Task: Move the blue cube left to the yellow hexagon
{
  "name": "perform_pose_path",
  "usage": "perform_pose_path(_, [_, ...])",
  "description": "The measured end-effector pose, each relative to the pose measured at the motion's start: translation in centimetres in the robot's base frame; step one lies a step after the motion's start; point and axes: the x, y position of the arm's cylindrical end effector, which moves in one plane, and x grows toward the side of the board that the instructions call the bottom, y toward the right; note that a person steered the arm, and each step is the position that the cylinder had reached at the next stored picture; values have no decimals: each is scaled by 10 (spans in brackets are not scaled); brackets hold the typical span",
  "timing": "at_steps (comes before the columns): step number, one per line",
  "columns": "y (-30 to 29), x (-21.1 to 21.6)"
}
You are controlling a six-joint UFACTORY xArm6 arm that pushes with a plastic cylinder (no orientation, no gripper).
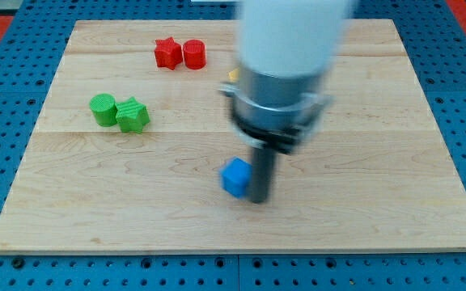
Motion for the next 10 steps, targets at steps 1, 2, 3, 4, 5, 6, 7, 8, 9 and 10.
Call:
perform_pose_path(1, [-37, -55])
perform_pose_path(2, [-41, -48])
perform_pose_path(3, [-49, -34])
perform_pose_path(4, [-104, -65])
perform_pose_path(5, [-101, -99])
perform_pose_path(6, [-88, -120])
perform_pose_path(7, [-80, -137])
perform_pose_path(8, [-59, -124])
perform_pose_path(9, [-47, -107])
perform_pose_path(10, [-55, -129])
